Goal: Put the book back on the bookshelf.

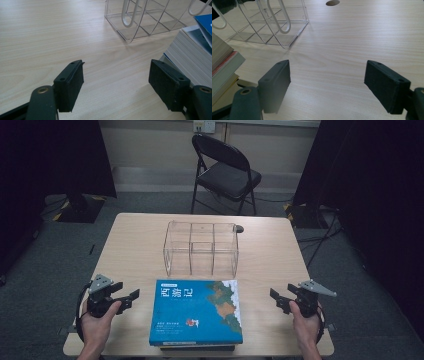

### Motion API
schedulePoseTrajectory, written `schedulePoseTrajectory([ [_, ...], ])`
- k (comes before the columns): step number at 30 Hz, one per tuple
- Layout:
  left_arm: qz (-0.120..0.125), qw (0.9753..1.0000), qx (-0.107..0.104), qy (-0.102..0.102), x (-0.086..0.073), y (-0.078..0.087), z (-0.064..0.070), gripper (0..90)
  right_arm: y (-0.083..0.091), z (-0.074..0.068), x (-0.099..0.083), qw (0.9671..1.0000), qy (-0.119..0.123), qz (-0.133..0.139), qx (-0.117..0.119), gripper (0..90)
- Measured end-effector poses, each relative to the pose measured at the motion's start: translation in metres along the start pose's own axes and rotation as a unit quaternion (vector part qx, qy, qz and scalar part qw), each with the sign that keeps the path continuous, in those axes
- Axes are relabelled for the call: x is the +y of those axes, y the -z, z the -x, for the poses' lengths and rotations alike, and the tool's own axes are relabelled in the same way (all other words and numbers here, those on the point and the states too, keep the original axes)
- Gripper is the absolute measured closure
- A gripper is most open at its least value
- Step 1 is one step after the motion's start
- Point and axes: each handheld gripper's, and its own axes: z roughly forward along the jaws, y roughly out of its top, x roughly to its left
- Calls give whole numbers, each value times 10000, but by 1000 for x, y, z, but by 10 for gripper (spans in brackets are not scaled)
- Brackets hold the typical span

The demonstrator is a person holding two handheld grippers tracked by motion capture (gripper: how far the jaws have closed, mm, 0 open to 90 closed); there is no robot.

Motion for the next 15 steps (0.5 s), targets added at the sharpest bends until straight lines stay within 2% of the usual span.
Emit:
schedulePoseTrajectory([
  [4,5,10000,17,33,0,0,0,278,0,1,0,10000,-28,-11,-1,207],
  [6,-20,10000,79,20,0,0,0,278,0,1,0,10000,-24,-18,-19,212],
  [7,-46,9998,215,2,0,0,0,278,0,1,0,10000,-27,-23,-13,213],
  [14,-11,9997,233,84,1,-2,1,280,-2,2,-1,10000,15,-89,5,233],
  [15,-12,9998,139,116,1,-1,3,289,-2,1,0,10000,22,-91,7,236],
])
